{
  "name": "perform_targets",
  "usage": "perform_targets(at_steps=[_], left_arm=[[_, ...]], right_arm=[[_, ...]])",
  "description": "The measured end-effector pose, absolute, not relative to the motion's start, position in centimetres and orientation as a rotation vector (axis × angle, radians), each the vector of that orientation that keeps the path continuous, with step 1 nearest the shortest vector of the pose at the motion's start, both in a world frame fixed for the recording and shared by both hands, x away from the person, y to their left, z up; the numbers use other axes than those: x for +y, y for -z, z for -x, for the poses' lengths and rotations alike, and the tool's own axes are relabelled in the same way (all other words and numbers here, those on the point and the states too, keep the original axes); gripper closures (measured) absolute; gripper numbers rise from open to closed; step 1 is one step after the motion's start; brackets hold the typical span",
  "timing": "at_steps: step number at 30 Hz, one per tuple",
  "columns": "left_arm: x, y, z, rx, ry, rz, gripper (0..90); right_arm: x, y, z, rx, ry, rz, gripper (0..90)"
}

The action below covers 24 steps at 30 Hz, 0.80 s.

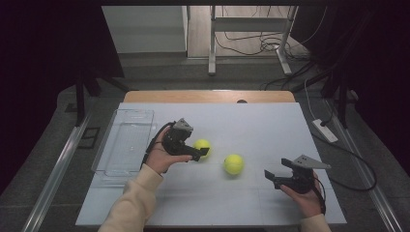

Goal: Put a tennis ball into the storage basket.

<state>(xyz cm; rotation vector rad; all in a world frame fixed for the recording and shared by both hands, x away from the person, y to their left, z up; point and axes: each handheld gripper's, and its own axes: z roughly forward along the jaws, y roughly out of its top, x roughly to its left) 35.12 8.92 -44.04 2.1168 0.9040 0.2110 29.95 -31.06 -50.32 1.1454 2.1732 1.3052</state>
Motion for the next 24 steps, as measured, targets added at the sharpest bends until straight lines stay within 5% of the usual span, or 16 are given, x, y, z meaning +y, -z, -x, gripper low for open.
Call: perform_targets(at_steps=[24], left_arm=[[7.3, 46.3, -37.8, 0.975, -0.139, -2.204, 5.7]], right_arm=[[-31.0, 50.5, -30.0, 2.181, -1.289, -1.14, 12.0]])
